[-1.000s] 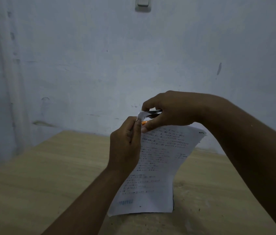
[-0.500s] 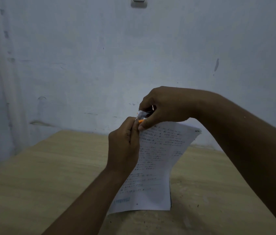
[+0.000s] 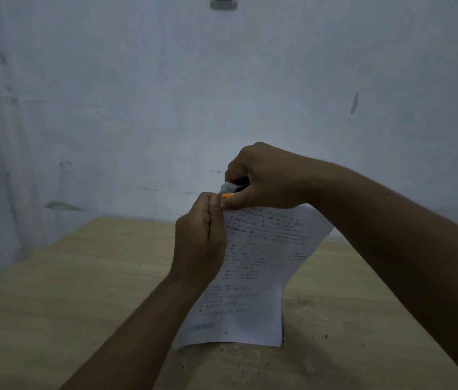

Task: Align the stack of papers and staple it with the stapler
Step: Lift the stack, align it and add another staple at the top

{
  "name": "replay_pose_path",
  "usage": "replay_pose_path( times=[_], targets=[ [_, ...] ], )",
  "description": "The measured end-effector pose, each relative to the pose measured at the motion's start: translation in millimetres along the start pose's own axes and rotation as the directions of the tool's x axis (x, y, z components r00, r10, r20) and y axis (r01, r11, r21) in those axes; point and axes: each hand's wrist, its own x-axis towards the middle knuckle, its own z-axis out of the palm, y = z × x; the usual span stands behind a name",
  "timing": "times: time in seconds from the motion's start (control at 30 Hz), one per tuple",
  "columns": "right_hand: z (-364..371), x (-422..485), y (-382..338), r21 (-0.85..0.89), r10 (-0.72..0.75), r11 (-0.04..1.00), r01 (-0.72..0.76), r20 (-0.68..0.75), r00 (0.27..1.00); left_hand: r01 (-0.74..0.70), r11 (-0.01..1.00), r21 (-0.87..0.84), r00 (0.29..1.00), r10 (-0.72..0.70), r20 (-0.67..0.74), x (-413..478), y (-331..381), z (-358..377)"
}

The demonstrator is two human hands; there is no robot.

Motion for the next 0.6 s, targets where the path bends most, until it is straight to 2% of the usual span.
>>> replay_pose_path(
  times=[0.13, 0.3, 0.4, 0.6],
  targets=[
    [0, 1, 3, -0.014, 0.014, 1.000, -0.013, 0.008, 1.000, 0.009, 1.000, 0.001, 1.000, -0.009, 0.017, 1, -2, 0],
    [-2, 0, 3, -0.159, 0.037, 0.987, -0.031, 0.030, 0.999, 0.043, 0.999, 0.011, 0.999, -0.043, -0.010, 0, 0, 2],
    [-4, -3, 6, -0.214, 0.056, 0.975, -0.055, -0.001, 0.998, 0.069, 0.998, -0.004, 0.997, -0.069, -0.017, 0, 2, 3],
    [-8, -12, 15, -0.207, 0.070, 0.974, -0.090, -0.101, 0.992, 0.110, 0.994, -0.012, 0.993, -0.111, -0.048, 5, 0, 2]
  ],
)
